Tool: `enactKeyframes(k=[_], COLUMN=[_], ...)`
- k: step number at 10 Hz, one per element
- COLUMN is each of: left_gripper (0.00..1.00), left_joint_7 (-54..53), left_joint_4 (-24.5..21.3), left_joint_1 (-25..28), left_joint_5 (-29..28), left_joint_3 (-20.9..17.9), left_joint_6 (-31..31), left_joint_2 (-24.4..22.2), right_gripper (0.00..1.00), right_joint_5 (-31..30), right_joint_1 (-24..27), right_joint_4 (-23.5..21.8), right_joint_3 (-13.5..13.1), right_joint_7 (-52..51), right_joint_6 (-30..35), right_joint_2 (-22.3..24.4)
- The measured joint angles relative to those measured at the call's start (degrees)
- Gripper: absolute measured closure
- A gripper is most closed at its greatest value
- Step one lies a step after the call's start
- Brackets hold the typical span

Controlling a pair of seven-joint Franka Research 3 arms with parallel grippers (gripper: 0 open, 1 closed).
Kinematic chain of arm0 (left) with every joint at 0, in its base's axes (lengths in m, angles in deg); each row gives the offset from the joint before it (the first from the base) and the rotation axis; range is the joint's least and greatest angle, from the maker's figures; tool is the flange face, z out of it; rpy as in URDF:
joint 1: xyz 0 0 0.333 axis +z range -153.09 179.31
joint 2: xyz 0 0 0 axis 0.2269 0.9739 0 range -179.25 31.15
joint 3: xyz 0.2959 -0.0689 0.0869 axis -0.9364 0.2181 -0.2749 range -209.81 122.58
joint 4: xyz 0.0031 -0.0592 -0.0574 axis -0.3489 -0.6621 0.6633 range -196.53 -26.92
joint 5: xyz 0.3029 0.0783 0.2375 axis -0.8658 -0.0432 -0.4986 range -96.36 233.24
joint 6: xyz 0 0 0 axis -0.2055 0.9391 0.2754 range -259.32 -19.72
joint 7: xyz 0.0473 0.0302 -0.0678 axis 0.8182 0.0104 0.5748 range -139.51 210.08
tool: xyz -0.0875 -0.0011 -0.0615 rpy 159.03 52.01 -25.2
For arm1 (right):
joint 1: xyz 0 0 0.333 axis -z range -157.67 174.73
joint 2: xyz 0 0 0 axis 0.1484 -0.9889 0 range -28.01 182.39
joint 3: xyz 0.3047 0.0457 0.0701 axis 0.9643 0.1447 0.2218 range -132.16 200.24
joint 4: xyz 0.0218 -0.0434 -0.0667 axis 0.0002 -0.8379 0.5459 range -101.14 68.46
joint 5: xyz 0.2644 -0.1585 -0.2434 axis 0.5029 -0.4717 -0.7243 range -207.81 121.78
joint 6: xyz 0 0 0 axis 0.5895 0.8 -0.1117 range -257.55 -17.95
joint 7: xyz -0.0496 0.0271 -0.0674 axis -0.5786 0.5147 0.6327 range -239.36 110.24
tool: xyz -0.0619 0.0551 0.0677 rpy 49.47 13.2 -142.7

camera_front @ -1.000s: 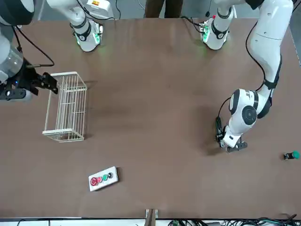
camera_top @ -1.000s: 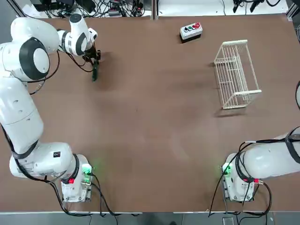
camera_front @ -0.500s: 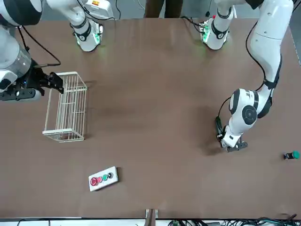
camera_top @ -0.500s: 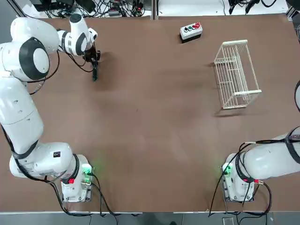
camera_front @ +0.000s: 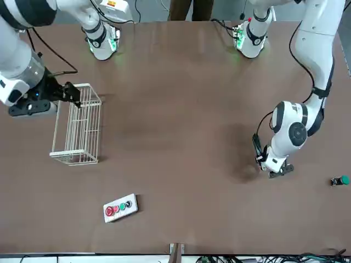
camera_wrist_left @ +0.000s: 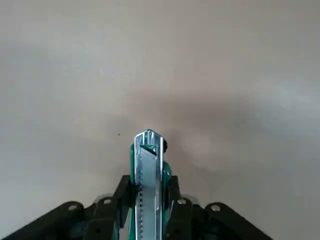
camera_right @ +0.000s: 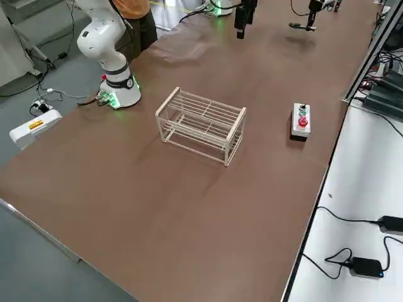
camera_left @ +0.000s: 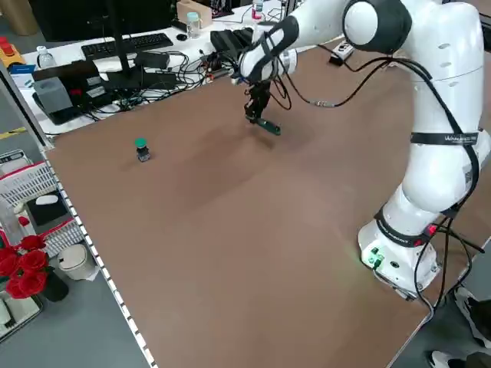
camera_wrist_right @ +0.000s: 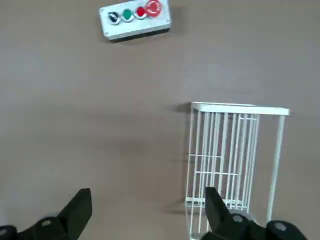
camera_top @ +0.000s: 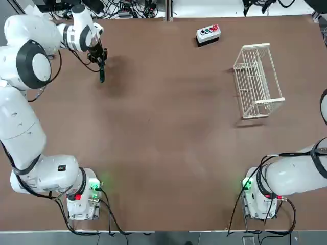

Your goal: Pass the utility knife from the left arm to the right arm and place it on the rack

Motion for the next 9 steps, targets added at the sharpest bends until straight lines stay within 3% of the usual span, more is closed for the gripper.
enactKeyframes(k=[3, 5, 9], left_gripper=[0.67, 0.67, 0.67], left_joint_7=[7.58, 22.19, 46.84], left_joint_4=[6.4, 11.7, 17.73], left_joint_1=[-0.38, -0.89, -1.36], left_joint_5=[9.71, 10.69, 11.71], left_joint_3=[1.94, 5.53, 13.81], left_joint_6=[10.09, 16.3, 21.75], left_joint_2=[-1.94, -2.31, -2.55], right_gripper=[0.0, 0.0, 0.0], right_joint_5=[-0.03, -0.04, -0.07], right_joint_1=[-0.14, -0.14, -0.12], right_joint_4=[0.93, 1.2, 1.16], right_joint_3=[4.62, 6.68, 11.68], right_joint_7=[-6.35, -13.99, -33.32], right_joint_6=[-0.89, -3.17, -8.24], right_joint_2=[0.13, 0.18, -0.59])
